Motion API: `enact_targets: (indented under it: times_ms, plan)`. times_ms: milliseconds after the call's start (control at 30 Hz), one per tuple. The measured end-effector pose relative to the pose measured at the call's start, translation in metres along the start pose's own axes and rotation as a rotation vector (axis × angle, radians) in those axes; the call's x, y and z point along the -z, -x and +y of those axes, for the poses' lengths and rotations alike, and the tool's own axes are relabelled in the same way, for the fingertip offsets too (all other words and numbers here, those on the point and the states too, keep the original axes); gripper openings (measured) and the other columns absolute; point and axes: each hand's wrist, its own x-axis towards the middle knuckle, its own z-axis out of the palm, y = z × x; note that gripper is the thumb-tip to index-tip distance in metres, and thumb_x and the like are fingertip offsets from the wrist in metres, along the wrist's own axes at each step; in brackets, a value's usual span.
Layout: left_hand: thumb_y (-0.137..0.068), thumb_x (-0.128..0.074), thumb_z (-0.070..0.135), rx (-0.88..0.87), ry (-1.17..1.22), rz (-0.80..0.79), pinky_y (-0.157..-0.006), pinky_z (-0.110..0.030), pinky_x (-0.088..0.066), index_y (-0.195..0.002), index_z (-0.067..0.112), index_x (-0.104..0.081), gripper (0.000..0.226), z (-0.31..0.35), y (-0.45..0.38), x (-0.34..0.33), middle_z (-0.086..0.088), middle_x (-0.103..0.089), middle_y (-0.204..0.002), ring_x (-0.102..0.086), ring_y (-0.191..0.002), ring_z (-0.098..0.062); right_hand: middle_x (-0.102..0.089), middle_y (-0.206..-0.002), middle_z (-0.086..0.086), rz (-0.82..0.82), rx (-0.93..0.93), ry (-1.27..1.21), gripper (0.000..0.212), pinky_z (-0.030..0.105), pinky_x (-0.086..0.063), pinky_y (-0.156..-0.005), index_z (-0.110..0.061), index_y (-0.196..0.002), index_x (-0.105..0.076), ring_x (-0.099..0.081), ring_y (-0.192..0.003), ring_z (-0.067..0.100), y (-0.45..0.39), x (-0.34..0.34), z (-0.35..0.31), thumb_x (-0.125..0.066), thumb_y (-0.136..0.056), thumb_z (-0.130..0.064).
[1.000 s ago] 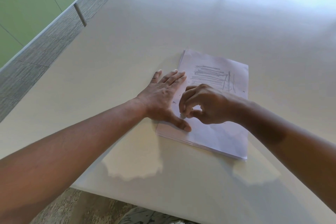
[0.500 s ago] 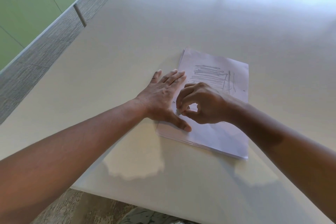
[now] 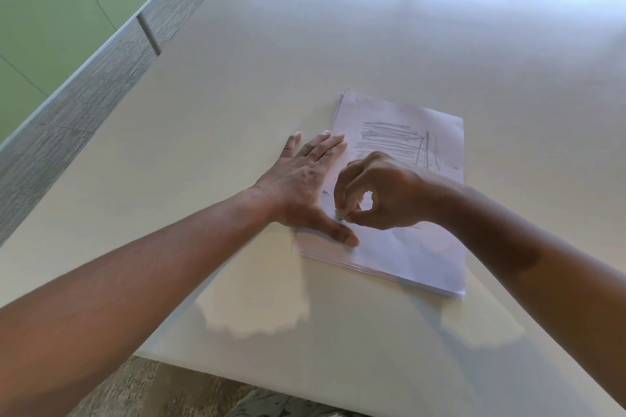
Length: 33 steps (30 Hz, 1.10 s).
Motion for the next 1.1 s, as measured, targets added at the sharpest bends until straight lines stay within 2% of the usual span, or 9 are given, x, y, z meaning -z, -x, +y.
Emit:
enact_targets:
  times_ms: [67, 167, 300, 467, 667, 833, 1000, 1100]
  plan:
    - [-0.039, -0.042, 0.11, 0.0, 0.002, -0.002, -0.125, -0.052, 0.014, -0.164, 0.018, 0.007, 0.163, 0.0, 0.0, 0.0, 0.008, 0.013, -0.172, 0.023, -0.154, -0.006, -0.072, -0.08, -0.006, -0.004, 0.002, 0.007, 0.009, 0.024, -0.053, -0.065, -0.016, -0.074, -0.077, -0.065, -0.067, 0.007, -0.001, 0.0, 0.0, -0.074, -0.073, -0.007]
    - [-0.036, -0.037, 0.112, -0.002, 0.006, 0.001, -0.125, -0.052, 0.015, -0.164, 0.019, 0.007, 0.165, 0.0, -0.001, 0.0, 0.008, 0.013, -0.172, 0.023, -0.154, -0.006, -0.072, -0.08, -0.003, 0.09, 0.011, 0.025, 0.008, 0.029, -0.054, -0.064, -0.012, -0.073, -0.076, -0.065, -0.068, 0.013, -0.003, -0.008, 0.001, -0.074, -0.074, -0.004]
    - [-0.038, -0.042, 0.11, 0.001, 0.001, -0.002, -0.125, -0.052, 0.015, -0.164, 0.018, 0.007, 0.163, 0.001, 0.0, 0.0, 0.008, 0.012, -0.172, 0.022, -0.155, -0.006, -0.071, -0.082, -0.002, 0.137, -0.025, 0.015, 0.009, 0.029, -0.055, -0.064, -0.011, -0.074, -0.076, -0.065, -0.07, 0.013, 0.003, -0.009, 0.007, -0.079, -0.074, -0.003]
    - [-0.032, -0.033, 0.113, 0.006, -0.003, 0.013, -0.125, -0.052, 0.014, -0.164, 0.018, 0.007, 0.168, 0.0, 0.0, -0.001, 0.009, 0.012, -0.172, 0.019, -0.155, -0.007, -0.071, -0.082, -0.002, 0.204, -0.107, 0.047, 0.008, 0.031, -0.056, -0.062, -0.011, -0.074, -0.076, -0.065, -0.066, 0.011, 0.015, 0.003, 0.021, -0.08, -0.076, -0.005]
    - [-0.031, -0.031, 0.113, 0.011, -0.002, 0.011, -0.125, -0.051, 0.015, -0.164, 0.018, 0.008, 0.168, -0.001, -0.001, -0.002, 0.009, 0.013, -0.172, 0.021, -0.155, -0.006, -0.072, -0.082, -0.005, 0.051, -0.085, -0.027, 0.007, 0.023, -0.056, -0.064, -0.012, -0.076, -0.078, -0.066, -0.068, 0.006, 0.022, 0.006, 0.01, -0.081, -0.075, -0.007]
    - [-0.03, -0.031, 0.114, 0.012, -0.002, 0.011, -0.125, -0.051, 0.015, -0.164, 0.018, 0.007, 0.169, 0.0, -0.001, -0.001, 0.01, 0.012, -0.172, 0.021, -0.155, -0.005, -0.072, -0.081, -0.004, 0.157, -0.103, 0.006, 0.012, 0.03, -0.056, -0.062, -0.012, -0.072, -0.076, -0.067, -0.065, 0.01, 0.019, 0.002, 0.016, -0.081, -0.07, -0.001]
    - [-0.03, -0.031, 0.113, 0.013, 0.006, 0.009, -0.125, -0.051, 0.015, -0.164, 0.018, 0.007, 0.169, 0.0, 0.0, -0.001, 0.01, 0.012, -0.172, 0.022, -0.154, -0.004, -0.071, -0.081, -0.01, 0.017, -0.108, -0.035, 0.012, 0.024, -0.054, -0.063, -0.018, -0.072, -0.076, -0.065, -0.067, 0.006, 0.021, 0.005, 0.01, -0.079, -0.073, -0.007]
    - [-0.031, -0.031, 0.114, 0.009, 0.011, 0.012, -0.125, -0.051, 0.015, -0.164, 0.018, 0.007, 0.169, -0.001, -0.001, -0.001, 0.009, 0.012, -0.172, 0.021, -0.154, -0.005, -0.071, -0.08, -0.009, 0.031, -0.093, -0.008, 0.012, 0.022, -0.053, -0.064, -0.017, -0.071, -0.076, -0.064, -0.067, 0.005, 0.017, 0.006, 0.009, -0.078, -0.072, -0.005]
